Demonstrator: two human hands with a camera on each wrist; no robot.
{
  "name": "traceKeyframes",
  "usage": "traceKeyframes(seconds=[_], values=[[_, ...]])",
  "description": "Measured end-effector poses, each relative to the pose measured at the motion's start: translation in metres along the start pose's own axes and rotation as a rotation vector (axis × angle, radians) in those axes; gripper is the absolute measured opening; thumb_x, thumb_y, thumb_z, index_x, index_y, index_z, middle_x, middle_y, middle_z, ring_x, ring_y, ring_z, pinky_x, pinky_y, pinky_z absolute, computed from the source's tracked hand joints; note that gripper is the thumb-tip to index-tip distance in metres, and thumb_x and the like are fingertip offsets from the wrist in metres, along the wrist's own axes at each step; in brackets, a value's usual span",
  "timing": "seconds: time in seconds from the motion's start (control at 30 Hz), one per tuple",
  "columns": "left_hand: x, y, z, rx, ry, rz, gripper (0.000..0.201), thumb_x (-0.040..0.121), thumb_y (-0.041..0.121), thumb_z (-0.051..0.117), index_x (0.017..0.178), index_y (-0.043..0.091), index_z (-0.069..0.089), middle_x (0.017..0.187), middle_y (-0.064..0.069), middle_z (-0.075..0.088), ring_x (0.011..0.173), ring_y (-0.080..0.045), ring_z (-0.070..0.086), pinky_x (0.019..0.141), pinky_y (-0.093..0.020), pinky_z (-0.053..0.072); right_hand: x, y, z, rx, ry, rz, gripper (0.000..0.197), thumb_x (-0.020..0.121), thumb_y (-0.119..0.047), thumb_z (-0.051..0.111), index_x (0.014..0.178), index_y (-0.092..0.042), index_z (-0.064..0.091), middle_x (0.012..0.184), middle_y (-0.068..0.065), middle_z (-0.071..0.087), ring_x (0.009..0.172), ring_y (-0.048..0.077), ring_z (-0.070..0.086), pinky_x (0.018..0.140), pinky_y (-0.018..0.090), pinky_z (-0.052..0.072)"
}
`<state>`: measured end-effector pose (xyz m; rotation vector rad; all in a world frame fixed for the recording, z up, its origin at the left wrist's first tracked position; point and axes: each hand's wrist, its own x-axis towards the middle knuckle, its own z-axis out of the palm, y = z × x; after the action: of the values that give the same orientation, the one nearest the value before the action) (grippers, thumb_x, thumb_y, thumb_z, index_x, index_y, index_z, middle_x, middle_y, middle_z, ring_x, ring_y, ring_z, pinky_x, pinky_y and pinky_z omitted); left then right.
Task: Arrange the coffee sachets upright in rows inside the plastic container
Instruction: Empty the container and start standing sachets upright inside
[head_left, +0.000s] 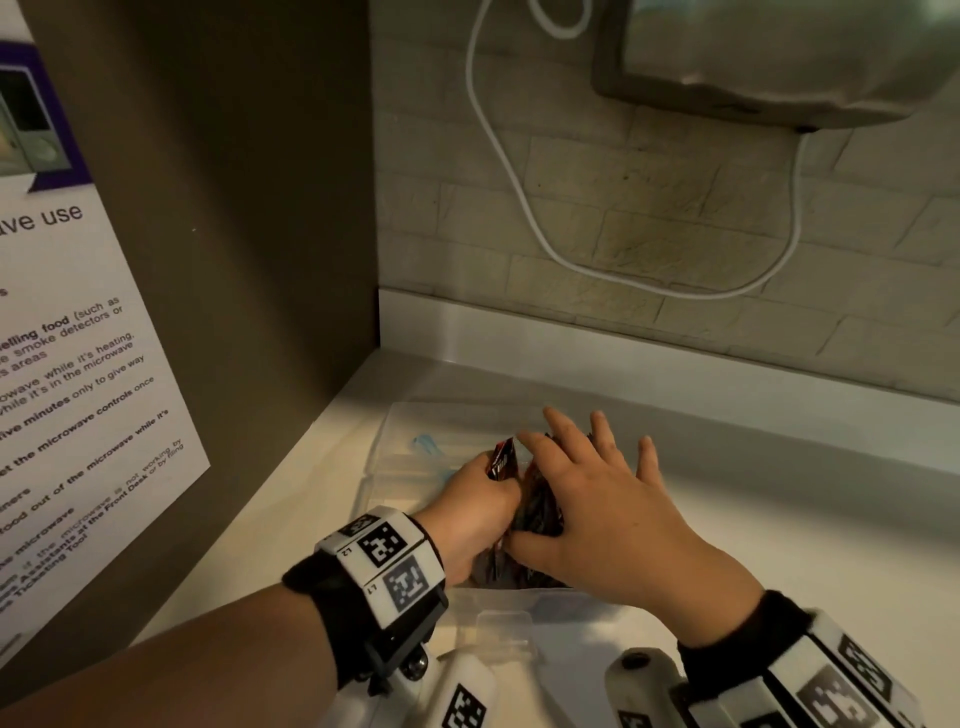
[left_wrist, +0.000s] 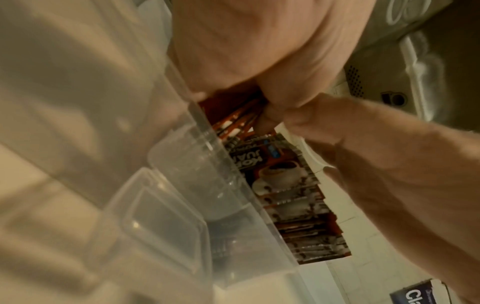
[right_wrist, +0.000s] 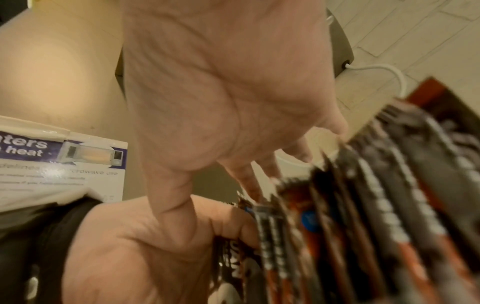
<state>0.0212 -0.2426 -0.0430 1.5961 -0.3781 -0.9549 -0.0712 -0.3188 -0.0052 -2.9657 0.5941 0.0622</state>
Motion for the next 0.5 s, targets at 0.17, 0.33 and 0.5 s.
traceKeyframes(seconds=[0.17,0.33,0.5], values=[[-0.004,0.007,-0.025,-0.032,0.162,0.128,0.012,0.096,0.014,0.05,0.101,0.017,0.06,0.091,-0.006,0.064,0.079,-0.017,0.058,0.059,-0.026,0.042,-0.013,-0.018,-0.021,0.384,0.374,-0.11,0.055,0.082,-0.04,0.06,0.13,-0.031,0.036,0.12,-0.018,0.046,0.11,0.003,0.047,0.096,0.025,0.039],[-0.015,0.019,-0.049,-0.178,0.188,0.191,0.014,0.09,0.02,0.061,0.097,0.009,0.065,0.082,-0.009,0.071,0.072,-0.022,0.064,0.063,-0.029,0.048,-0.002,-0.04,-0.012,0.505,0.268,-0.106,0.037,0.076,-0.03,0.072,0.091,-0.028,0.038,0.094,-0.011,0.05,0.071,0.001,0.046,0.055,0.016,0.031],[-0.023,0.012,-0.061,-0.267,0.194,0.192,0.018,0.084,0.017,0.068,0.099,0.006,0.069,0.079,-0.01,0.071,0.069,-0.019,0.07,0.064,-0.032,0.054,0.016,-0.062,0.011,0.635,0.18,-0.087,0.05,0.067,-0.03,0.082,0.075,-0.028,0.033,0.078,-0.006,0.054,0.064,0.006,0.049,0.052,0.015,0.033]])
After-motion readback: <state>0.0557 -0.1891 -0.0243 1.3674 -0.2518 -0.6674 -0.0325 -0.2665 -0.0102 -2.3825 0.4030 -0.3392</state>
